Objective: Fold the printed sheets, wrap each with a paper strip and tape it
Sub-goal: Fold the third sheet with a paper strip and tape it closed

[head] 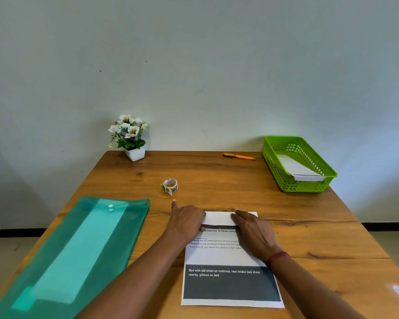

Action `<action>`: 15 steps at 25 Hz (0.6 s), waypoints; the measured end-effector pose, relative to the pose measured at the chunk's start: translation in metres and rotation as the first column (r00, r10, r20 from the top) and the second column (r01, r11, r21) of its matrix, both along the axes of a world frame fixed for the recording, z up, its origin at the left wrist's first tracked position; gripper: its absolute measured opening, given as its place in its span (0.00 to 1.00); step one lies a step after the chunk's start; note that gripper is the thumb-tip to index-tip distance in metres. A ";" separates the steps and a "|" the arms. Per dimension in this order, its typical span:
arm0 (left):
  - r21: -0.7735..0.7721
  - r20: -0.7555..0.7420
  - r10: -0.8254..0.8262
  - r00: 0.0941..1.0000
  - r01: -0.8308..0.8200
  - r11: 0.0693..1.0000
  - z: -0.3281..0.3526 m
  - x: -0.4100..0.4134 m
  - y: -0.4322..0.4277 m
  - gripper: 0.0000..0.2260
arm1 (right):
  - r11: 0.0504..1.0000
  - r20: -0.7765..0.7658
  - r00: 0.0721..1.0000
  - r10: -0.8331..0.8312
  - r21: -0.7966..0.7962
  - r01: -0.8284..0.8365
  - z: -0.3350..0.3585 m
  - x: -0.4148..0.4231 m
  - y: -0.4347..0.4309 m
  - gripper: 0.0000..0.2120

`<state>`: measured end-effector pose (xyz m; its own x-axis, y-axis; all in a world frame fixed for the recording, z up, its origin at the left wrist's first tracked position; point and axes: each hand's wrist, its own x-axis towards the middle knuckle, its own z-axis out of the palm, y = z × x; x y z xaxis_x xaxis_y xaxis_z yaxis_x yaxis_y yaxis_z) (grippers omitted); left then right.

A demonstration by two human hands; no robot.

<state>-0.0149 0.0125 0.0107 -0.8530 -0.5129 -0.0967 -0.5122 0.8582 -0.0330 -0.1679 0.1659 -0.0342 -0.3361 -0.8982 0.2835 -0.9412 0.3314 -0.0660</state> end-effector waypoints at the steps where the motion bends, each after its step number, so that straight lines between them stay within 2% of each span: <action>1: 0.010 0.022 -0.006 1.000 0.006 1.000 -0.002 0.001 0.004 0.07 | 1.000 0.010 1.000 0.003 0.004 -0.003 -0.001 0.001 -0.001 0.15; 2: 0.019 0.059 -0.007 0.998 0.006 1.000 -0.004 0.001 0.010 0.10 | 1.000 0.019 1.000 0.004 0.012 -0.005 -0.003 0.002 -0.001 0.16; 4: 0.021 0.137 0.013 0.991 -0.016 1.000 -0.013 0.003 0.023 0.22 | 0.999 0.030 1.000 0.004 0.050 -0.005 -0.006 0.005 -0.002 0.18; 7: -0.025 0.125 0.066 0.990 -0.063 0.998 -0.026 0.005 0.039 0.32 | 0.990 0.069 0.998 0.002 0.140 -0.012 -0.008 0.009 -0.003 0.24; 10: -0.072 0.028 0.028 0.999 -0.026 0.997 -0.038 0.009 0.044 0.35 | 0.980 0.089 0.996 0.019 0.194 -0.037 -0.012 0.017 -0.006 0.28; 15: 0.024 -0.069 -0.048 0.996 0.049 0.998 -0.050 0.014 0.040 0.31 | 0.969 0.099 0.992 0.084 0.225 -0.104 -0.022 0.030 -0.010 0.30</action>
<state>-0.0004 0.0528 -0.0396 -0.8819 -0.4688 -0.0500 -0.4703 0.8822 0.0235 -0.1384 0.1561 -0.0566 -0.2613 -0.9644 0.0396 -0.9627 0.2575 -0.0825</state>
